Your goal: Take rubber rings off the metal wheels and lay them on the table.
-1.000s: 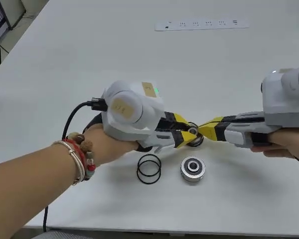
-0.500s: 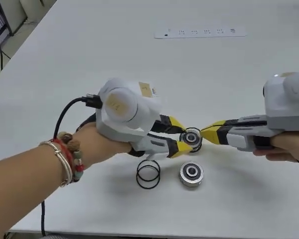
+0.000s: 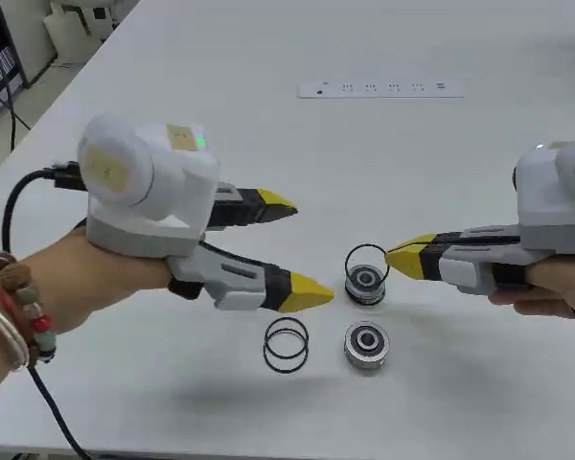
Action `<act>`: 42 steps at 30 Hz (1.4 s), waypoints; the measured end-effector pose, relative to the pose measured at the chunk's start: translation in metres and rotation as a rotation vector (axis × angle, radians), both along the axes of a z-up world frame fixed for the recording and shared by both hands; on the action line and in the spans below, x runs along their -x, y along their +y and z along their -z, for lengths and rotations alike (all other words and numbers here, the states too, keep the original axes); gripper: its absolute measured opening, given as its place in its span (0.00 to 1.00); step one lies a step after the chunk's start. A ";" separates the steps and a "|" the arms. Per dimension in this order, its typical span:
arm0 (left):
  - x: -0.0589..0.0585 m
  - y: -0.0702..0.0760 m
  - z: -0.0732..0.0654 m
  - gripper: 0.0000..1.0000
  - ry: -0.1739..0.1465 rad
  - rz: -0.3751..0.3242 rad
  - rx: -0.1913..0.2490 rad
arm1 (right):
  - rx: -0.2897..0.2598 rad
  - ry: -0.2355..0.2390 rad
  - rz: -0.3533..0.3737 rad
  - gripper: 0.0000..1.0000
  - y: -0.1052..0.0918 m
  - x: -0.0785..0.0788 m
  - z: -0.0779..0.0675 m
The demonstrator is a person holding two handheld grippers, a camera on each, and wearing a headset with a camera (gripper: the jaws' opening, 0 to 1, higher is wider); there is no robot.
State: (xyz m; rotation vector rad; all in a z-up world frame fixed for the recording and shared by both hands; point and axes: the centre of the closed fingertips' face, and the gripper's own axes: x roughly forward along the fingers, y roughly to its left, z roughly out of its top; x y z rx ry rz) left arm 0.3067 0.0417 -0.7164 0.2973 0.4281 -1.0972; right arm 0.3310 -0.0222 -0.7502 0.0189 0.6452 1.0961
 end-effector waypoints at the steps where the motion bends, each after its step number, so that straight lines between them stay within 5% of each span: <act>1: 0.002 0.003 -0.002 0.64 -0.004 -0.006 0.001 | -0.003 0.001 -0.001 0.00 0.001 0.001 -0.002; 15: 0.038 0.056 -0.008 0.83 -0.011 -0.136 0.021 | -0.010 0.021 -0.045 0.00 0.022 0.021 -0.011; 23: 0.054 0.069 -0.001 0.89 -0.014 -0.154 0.000 | 0.010 0.036 -0.090 0.00 0.035 0.036 -0.010; 42: 0.074 0.083 0.015 0.90 0.018 -0.169 0.042 | 0.102 0.117 -0.205 0.00 0.063 0.074 0.017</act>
